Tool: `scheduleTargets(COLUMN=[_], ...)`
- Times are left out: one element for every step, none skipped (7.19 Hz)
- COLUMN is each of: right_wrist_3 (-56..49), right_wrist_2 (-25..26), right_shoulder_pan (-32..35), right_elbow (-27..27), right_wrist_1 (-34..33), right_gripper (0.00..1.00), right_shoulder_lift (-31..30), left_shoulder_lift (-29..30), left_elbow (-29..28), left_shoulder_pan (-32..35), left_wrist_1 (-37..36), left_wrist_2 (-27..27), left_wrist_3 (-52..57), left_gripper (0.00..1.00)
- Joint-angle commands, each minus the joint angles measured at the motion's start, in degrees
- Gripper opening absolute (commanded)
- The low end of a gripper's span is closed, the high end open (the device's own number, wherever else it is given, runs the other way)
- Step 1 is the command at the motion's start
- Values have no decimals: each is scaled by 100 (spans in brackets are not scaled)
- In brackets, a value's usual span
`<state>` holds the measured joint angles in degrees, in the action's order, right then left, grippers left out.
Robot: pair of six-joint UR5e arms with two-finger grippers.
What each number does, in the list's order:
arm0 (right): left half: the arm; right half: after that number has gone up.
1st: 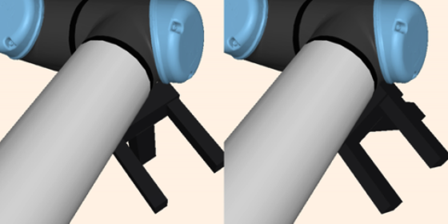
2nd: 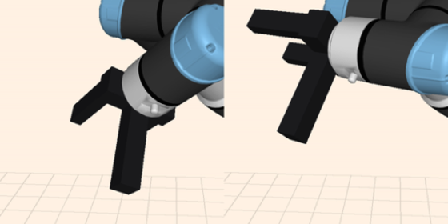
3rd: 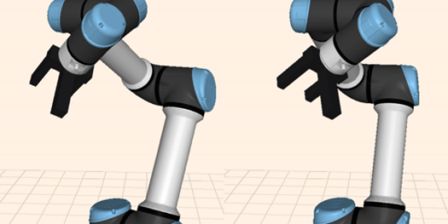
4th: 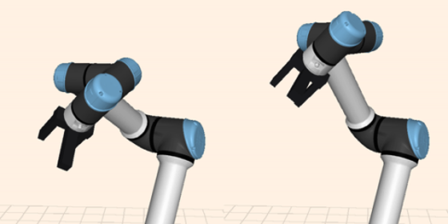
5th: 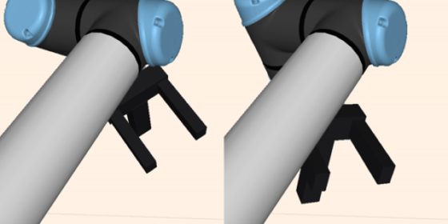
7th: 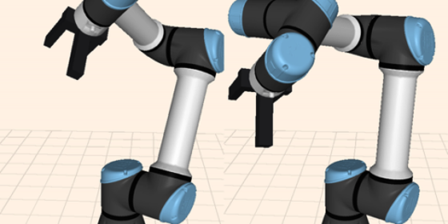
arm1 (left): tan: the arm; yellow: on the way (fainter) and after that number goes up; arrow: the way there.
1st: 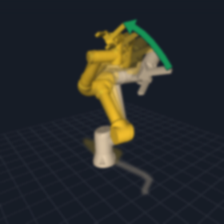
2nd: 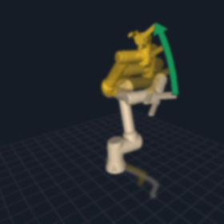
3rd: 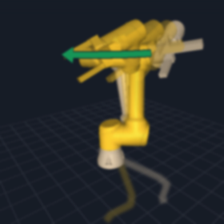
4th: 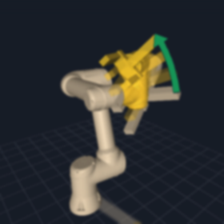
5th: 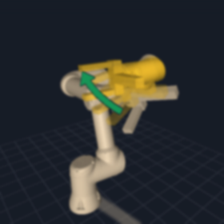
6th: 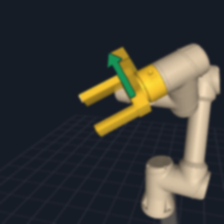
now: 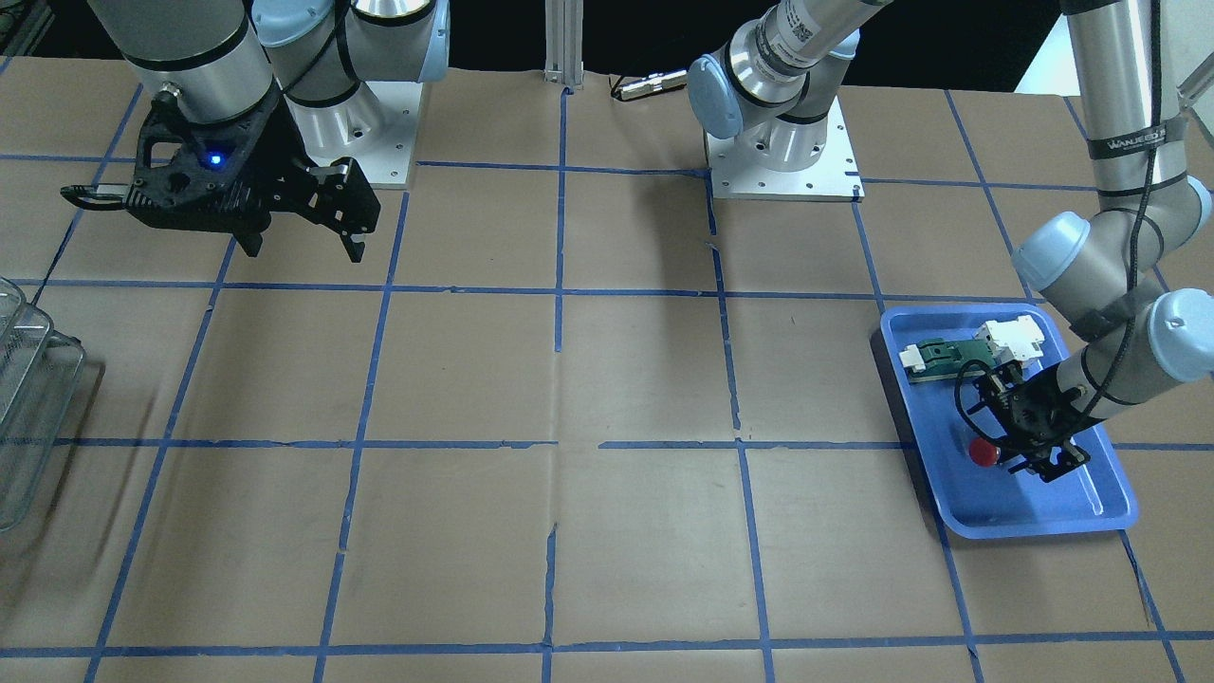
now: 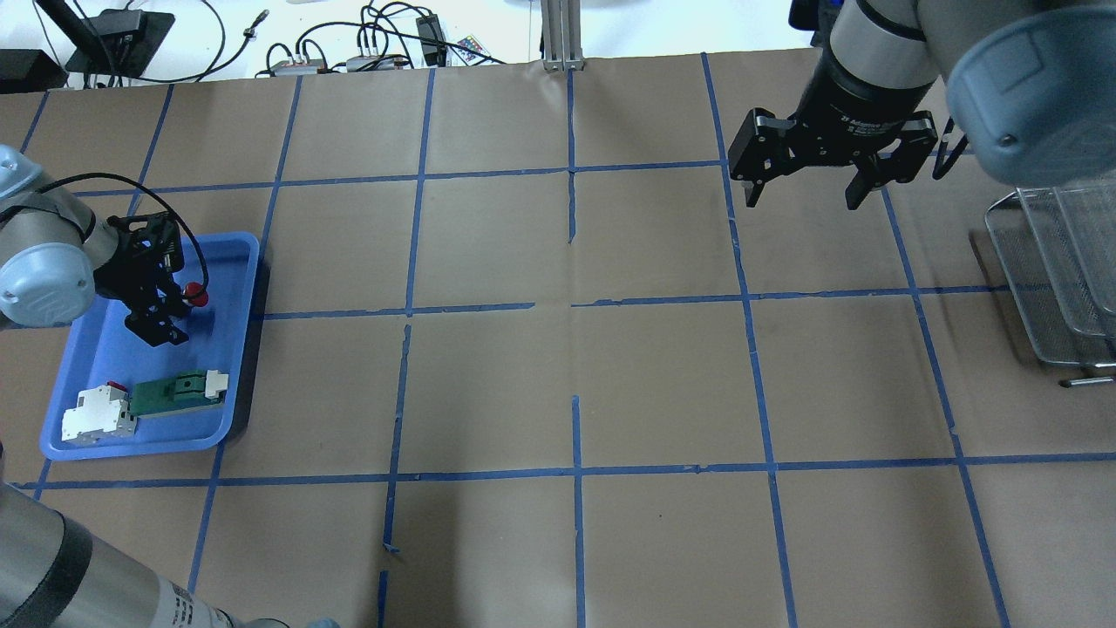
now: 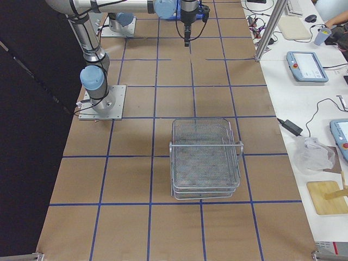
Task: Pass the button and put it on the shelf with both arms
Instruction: 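Close the left gripper on the red button's base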
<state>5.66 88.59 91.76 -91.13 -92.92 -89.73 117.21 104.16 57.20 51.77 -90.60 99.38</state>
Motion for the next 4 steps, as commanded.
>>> scheduleTargets(right_wrist_3=[-4, -221, -250, -259], right_wrist_2=[-9, 17, -17, -18], right_shoulder_pan=[0, 0, 0, -9], right_elbow=[-1, 16, 86, 104], right_wrist_1=[-33, -216, -209, -174], right_gripper=[100, 100, 100, 100], right_shoulder_lift=[0, -9, -27, -122], left_shoulder_lift=[-101, -206, -364, -618], left_elbow=[-36, -36, -45, -149], left_shoulder_pan=[-8, 1, 132, 385], left_wrist_1=[43, 87, 314, 786], left_wrist_2=[-10, 7, -1, 51], left_wrist_3=[46, 55, 46, -58], left_gripper=[8, 0, 0, 0])
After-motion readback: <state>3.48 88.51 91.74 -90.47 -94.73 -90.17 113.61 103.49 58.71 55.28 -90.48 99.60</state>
